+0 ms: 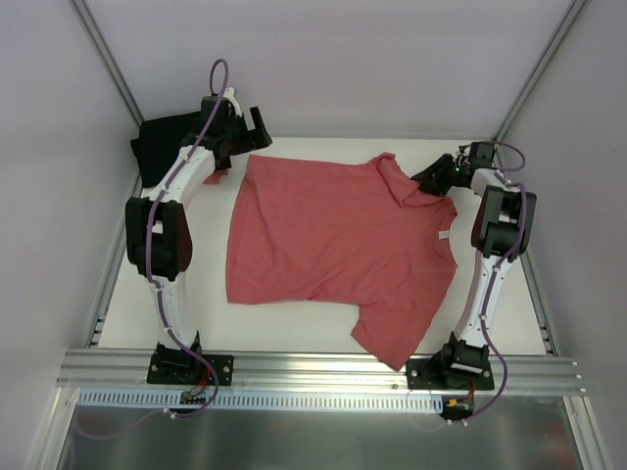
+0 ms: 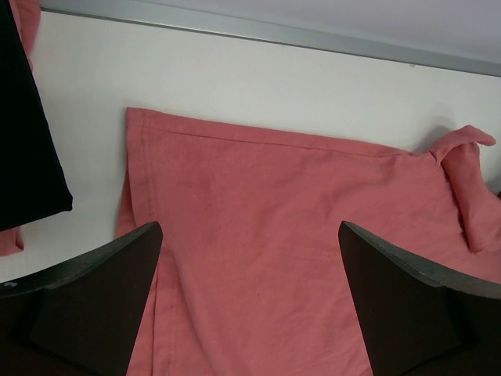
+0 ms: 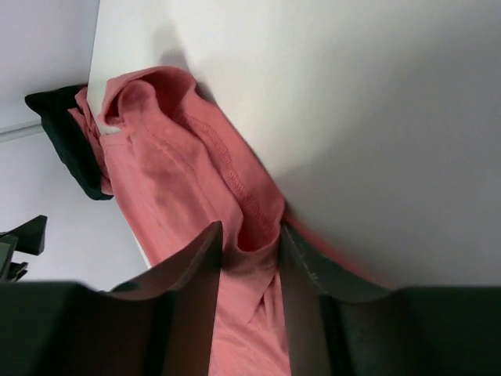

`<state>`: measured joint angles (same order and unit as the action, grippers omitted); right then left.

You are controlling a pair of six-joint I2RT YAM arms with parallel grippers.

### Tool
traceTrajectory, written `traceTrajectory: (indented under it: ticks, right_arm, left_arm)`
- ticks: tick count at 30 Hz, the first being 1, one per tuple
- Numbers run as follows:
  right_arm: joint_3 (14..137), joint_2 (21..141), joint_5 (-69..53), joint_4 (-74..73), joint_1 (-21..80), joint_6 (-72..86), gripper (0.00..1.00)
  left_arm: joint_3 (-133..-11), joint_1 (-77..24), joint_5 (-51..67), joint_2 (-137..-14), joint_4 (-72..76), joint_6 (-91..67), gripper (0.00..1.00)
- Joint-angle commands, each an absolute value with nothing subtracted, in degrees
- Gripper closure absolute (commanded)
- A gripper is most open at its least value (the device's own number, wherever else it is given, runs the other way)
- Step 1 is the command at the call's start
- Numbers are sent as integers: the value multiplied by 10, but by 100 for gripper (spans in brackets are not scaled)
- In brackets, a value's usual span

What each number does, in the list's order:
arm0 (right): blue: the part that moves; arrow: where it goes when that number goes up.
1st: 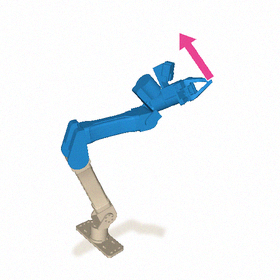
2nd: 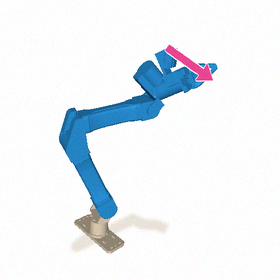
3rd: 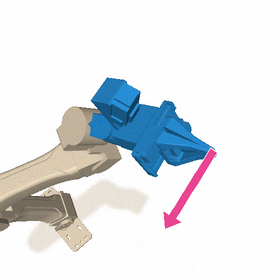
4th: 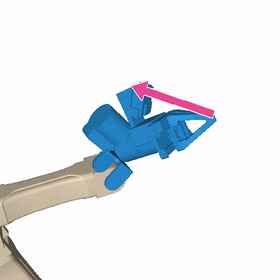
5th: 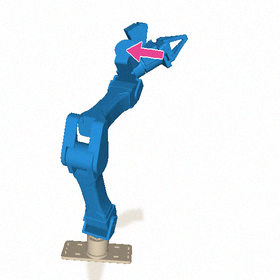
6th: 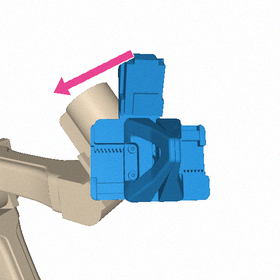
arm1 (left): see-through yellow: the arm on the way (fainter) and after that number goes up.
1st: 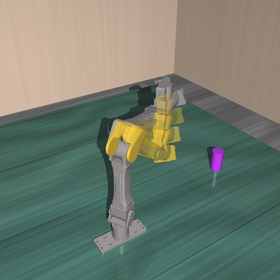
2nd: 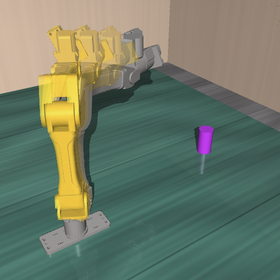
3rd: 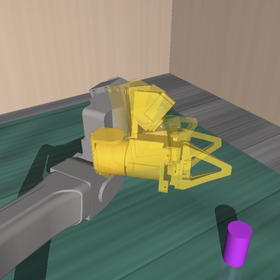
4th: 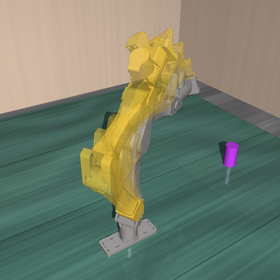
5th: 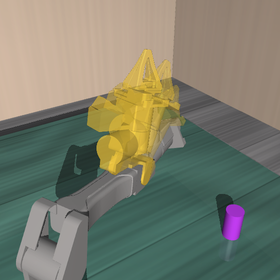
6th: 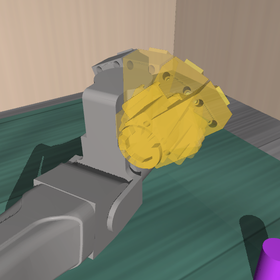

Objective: Fold and stack the t-shirts
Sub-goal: Grap the side of the flattened tshirt furthest away from the robot with both arms

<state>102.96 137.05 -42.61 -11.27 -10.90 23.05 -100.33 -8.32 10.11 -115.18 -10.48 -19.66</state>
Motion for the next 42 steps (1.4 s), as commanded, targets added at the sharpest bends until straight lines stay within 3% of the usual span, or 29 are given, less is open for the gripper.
traceTrajectory:
  ticks: [1,4,5,28,42]
  right_arm:
    - [1067,1378,-442,-88,-105,250,66]
    - [1074,1384,-444,-80,-105,255,80]
    - [1078,1387,-453,-76,-105,259,99]
    - [1263,1375,-406,-91,-125,291,100]
    - [1204,1314,-449,-109,-129,265,100]
  left_arm:
    - [-1002,-89,107,-1114,-108,-174,1]
    - [-1004,-88,109,-1116,-106,-177,1]
    - [-1005,-89,110,-1117,-105,-178,1]
    - [-1000,-87,175,-1131,-101,-171,1]
    - [-1006,-87,188,-1149,-100,-186,1]
